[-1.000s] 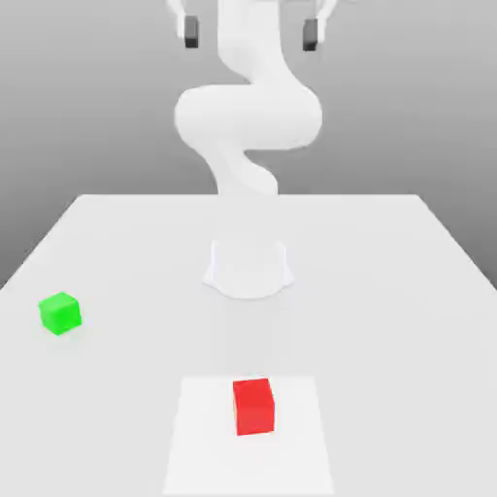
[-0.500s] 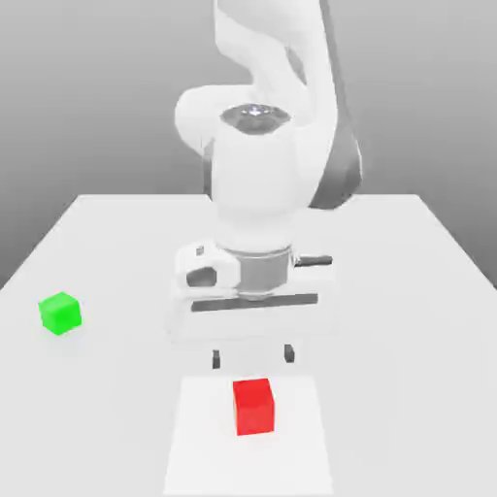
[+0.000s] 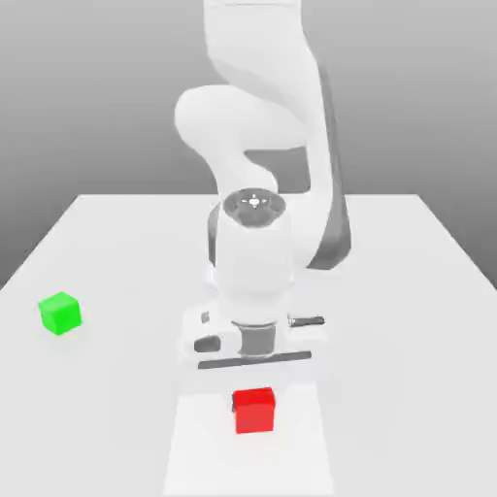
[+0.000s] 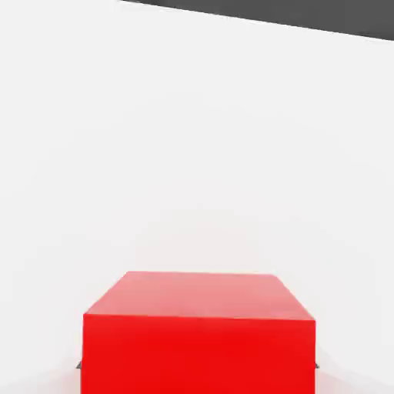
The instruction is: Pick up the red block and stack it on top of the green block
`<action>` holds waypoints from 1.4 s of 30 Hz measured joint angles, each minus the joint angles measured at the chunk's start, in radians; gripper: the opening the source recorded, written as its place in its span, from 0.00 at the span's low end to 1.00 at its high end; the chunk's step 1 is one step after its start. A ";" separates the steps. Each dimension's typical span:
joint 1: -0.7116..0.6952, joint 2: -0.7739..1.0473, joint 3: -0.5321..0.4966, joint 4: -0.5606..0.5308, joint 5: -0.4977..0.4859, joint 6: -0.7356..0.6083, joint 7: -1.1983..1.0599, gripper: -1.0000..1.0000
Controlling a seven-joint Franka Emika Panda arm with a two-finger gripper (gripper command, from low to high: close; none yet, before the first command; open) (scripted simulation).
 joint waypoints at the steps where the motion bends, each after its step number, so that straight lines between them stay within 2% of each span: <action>1: -0.001 -0.035 0.001 -0.005 0.000 -0.030 -0.001 0.00; 4: -0.019 -0.126 -0.007 -0.019 0.000 -0.108 0.021 0.00; 7: -0.085 -0.158 -0.046 -0.026 -0.003 -0.132 0.133 0.00; 35: -0.796 -0.313 -0.383 -0.076 -0.129 -0.228 1.431 0.00; 38: -0.789 -0.224 -0.398 -0.075 -0.067 -0.144 1.413 0.00; 41: -0.792 -0.111 -0.361 -0.070 0.064 -0.042 1.324 0.00; 42: -0.801 -0.083 -0.344 -0.069 0.104 -0.018 1.296 1.00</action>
